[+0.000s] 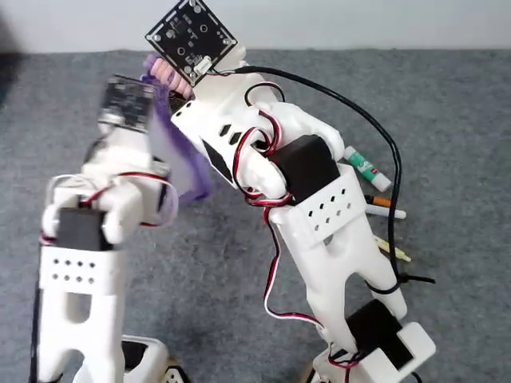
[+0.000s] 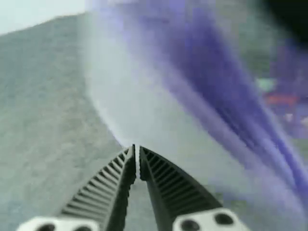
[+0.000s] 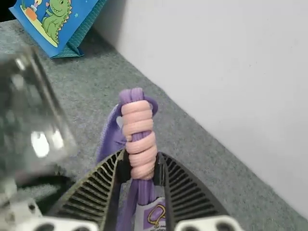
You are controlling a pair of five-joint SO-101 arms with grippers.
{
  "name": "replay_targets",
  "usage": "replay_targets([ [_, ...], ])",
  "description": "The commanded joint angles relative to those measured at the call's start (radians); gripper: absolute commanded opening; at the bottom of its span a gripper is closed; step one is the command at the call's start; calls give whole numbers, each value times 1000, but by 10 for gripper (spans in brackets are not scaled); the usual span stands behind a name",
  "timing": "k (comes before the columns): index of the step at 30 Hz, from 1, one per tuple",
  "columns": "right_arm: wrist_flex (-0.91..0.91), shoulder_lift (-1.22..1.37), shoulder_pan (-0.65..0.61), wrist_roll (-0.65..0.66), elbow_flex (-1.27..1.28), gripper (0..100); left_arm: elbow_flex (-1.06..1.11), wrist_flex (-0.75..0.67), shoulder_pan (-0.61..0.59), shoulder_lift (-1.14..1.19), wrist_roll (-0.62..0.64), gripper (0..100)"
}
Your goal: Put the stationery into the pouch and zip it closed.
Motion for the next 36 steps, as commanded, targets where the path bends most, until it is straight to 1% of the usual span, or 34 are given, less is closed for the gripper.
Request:
replay_targets([
  [1,4,-21,10,9,-35,8,-48,0,98,-2,0,14],
  [2,7,-21,10,6,-35,8,-48,-2,103,-2,6,14],
  [4,18,-24,10,6,-35,8,-48,-8,94,-3,57,14],
  [7,111,-24,10,5,-35,8,-50,0,12,-11,106,14],
  [9,186,-24,7,2,-35,8,-53,14,-58,-11,112,14],
  [12,252,-21,7,2,-35,8,-88,69,-141,-11,112,14],
  [17,295,-15,-1,2,-31,8,-196,163,-222,-11,112,13],
  [22,295,-15,-53,2,-31,8,-272,229,-233,-11,112,13],
  [27,374,-16,-114,2,-31,8,-367,270,-233,-11,112,13],
  [31,375,-15,-120,0,-31,8,-433,327,-233,-9,92,19],
  [33,375,-15,-117,0,-31,8,-450,365,-233,-9,41,58],
  [36,384,-21,-117,0,-31,8,-453,430,-239,-9,6,142],
])
